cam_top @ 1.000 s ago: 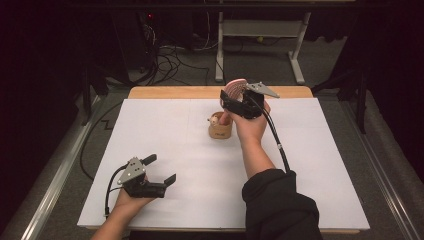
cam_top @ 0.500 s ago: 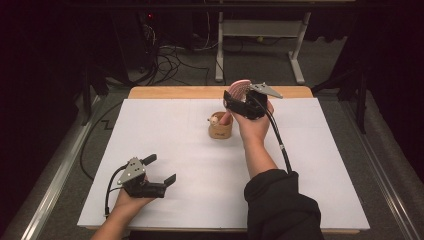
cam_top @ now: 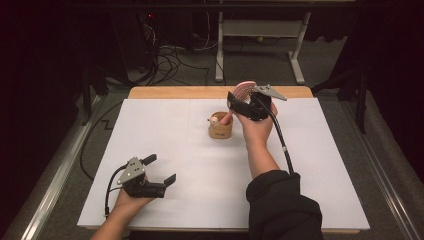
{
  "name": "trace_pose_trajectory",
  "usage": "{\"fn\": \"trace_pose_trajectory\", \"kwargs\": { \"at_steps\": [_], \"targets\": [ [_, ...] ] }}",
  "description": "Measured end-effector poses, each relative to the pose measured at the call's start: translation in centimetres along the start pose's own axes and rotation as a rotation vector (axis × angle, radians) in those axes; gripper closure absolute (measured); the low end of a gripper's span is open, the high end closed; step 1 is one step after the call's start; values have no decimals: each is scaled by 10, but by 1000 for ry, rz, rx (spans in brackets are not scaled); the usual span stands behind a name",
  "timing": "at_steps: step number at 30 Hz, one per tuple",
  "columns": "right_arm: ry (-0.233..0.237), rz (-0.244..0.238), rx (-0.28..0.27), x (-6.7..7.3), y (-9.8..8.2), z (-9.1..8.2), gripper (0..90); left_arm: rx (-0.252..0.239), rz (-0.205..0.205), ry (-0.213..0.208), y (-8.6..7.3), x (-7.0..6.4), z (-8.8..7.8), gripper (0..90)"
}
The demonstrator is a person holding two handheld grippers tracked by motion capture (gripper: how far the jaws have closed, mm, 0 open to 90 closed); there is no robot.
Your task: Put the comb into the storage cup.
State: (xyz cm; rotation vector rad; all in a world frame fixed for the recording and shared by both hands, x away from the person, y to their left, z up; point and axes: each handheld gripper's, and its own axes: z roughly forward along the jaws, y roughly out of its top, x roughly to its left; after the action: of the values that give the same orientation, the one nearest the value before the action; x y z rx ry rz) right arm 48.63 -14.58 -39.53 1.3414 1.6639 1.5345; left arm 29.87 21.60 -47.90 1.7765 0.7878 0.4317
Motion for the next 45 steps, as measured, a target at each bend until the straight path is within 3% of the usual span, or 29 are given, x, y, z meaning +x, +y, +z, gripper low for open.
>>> {"fn": "trace_pose_trajectory", "kwargs": {
  "at_steps": [45],
  "targets": [
    [-37,-18,24,-6,-5,0,70,-2,10,3,0,-1,0,0]
  ]
}}
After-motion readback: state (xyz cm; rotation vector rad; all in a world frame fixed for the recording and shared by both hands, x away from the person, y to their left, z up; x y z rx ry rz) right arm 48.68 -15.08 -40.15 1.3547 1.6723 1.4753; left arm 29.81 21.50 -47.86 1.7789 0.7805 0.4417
